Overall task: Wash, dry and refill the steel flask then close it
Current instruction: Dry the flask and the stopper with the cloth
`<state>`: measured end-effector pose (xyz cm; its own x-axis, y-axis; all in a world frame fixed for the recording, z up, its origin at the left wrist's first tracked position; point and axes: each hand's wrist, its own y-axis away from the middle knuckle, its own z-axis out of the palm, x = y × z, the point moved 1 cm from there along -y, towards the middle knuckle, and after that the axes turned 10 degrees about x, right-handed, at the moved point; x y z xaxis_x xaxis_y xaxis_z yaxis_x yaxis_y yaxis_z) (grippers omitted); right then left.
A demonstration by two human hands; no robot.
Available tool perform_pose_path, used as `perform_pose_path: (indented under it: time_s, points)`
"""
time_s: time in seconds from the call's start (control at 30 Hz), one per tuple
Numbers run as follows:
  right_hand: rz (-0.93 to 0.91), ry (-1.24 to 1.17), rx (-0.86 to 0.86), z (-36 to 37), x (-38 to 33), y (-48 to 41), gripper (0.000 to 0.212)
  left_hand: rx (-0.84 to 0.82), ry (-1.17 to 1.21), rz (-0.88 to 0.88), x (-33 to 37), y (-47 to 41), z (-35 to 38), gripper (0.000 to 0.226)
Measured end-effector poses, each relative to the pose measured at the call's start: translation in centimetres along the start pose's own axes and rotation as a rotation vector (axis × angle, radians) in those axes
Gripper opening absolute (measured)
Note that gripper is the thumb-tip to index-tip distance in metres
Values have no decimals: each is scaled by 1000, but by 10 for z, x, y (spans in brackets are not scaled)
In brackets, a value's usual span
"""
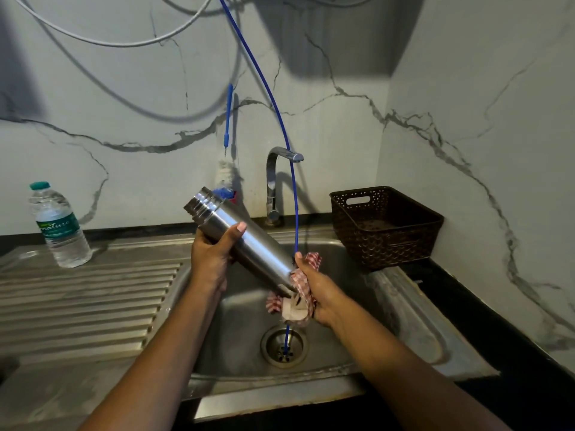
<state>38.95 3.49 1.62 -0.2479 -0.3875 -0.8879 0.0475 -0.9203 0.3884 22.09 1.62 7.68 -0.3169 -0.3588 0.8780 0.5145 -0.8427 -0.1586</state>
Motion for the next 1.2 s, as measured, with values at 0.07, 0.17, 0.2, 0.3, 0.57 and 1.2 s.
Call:
perform_pose_path:
  time_s: [0.07, 0.17, 0.2, 0.3, 0.57, 1.2]
  points:
    - [-22, 139, 126, -2, 1, -2, 45, -12, -116, 59, -1, 5, 3, 63]
    - [-164, 222, 295, -11, 0, -9, 53, -9, -107, 49, -4, 5, 5, 54]
    - [-205, 196, 312, -12, -1, -6, 61, 1, -69, 21, -5, 4, 4, 53]
    - [-95, -5, 118, -7, -2, 0, 81, 28, 51, -65, -7, 2, 2, 56]
    - [207, -87, -182, -3, 0, 11, 79, 68, -34, 16, -4, 3, 4, 49]
    - [-138, -80, 85, -9, -21, 13, 33, -261, -178, -97, -18, 8, 10, 96]
